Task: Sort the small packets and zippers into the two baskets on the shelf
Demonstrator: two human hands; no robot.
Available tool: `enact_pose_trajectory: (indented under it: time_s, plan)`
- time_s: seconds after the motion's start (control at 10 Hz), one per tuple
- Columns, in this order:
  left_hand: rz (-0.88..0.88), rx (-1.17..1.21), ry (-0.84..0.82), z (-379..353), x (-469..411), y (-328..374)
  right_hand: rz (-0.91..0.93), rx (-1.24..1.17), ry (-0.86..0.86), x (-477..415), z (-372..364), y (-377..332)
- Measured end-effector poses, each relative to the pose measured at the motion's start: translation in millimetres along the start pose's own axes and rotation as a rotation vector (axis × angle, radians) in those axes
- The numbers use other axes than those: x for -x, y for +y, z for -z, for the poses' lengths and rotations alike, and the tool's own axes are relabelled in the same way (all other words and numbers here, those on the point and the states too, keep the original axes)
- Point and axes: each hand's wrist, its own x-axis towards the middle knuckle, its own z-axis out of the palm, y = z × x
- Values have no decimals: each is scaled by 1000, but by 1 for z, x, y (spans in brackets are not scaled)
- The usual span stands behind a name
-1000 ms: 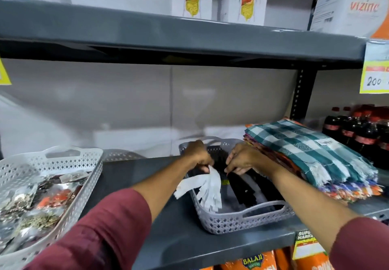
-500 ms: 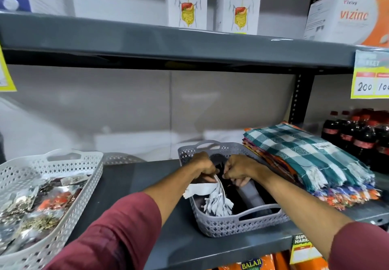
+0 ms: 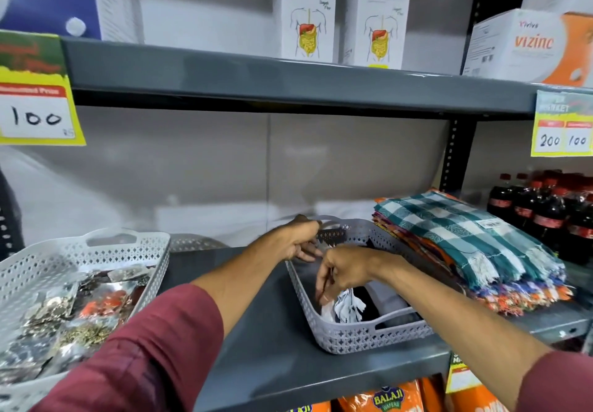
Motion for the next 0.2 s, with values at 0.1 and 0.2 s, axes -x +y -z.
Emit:
enact_pose_trajectory:
  time_s: [0.1,0.2]
  plan:
    - [-35,-32,-27,6,10,-1,-32,8,-11,-4,-11,-1]
    - [-133,-166,21,23,19,-6,-35,0,19,-1,-13,-7]
